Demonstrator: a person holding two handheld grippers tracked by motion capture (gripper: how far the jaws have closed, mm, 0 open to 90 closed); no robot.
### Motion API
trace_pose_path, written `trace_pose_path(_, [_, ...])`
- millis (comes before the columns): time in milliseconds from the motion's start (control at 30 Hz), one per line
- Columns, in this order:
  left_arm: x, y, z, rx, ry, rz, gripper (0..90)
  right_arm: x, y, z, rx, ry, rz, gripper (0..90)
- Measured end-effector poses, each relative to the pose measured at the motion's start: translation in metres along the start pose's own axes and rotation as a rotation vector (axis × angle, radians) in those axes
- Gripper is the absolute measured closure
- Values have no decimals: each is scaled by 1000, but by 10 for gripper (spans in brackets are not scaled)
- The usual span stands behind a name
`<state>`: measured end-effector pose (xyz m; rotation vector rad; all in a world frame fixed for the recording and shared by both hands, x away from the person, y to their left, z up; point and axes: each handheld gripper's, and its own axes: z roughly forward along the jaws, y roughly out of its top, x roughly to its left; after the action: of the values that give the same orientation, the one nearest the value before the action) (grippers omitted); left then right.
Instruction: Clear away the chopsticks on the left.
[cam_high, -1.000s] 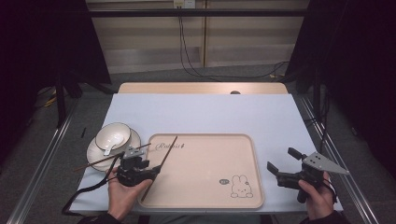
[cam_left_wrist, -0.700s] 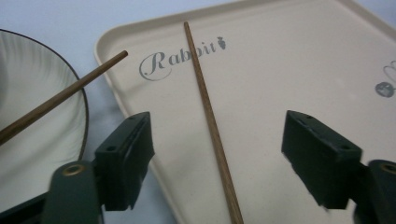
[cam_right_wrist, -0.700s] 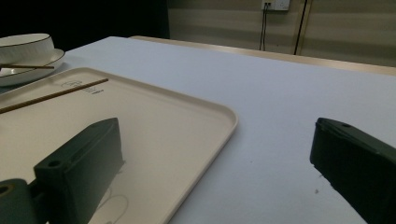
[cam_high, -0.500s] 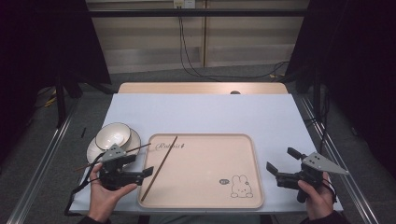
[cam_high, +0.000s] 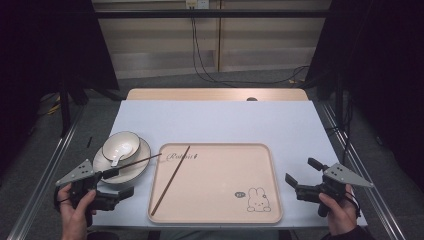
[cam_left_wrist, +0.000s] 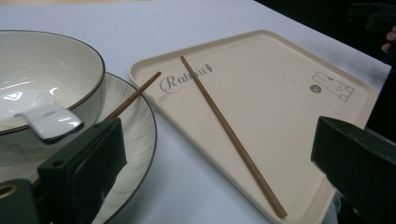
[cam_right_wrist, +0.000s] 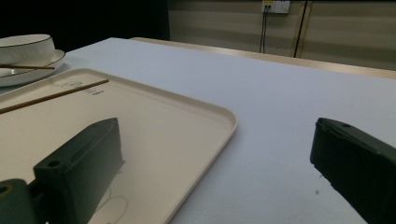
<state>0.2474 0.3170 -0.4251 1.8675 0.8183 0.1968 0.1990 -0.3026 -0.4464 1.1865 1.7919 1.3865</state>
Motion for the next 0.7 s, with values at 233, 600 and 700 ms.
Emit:
trace_pose_path(233, [19,-4,-22,-26,44,20,31,0,0,0,0,0,1,18])
trace_pose_path(600, [62,-11,-19,36,46,48,49,-1,0,0,0,-1,-1,18])
trace_pose_path(700, [71,-9,-14,86,35,98,61,-1,0,0,2,-1,-1,18])
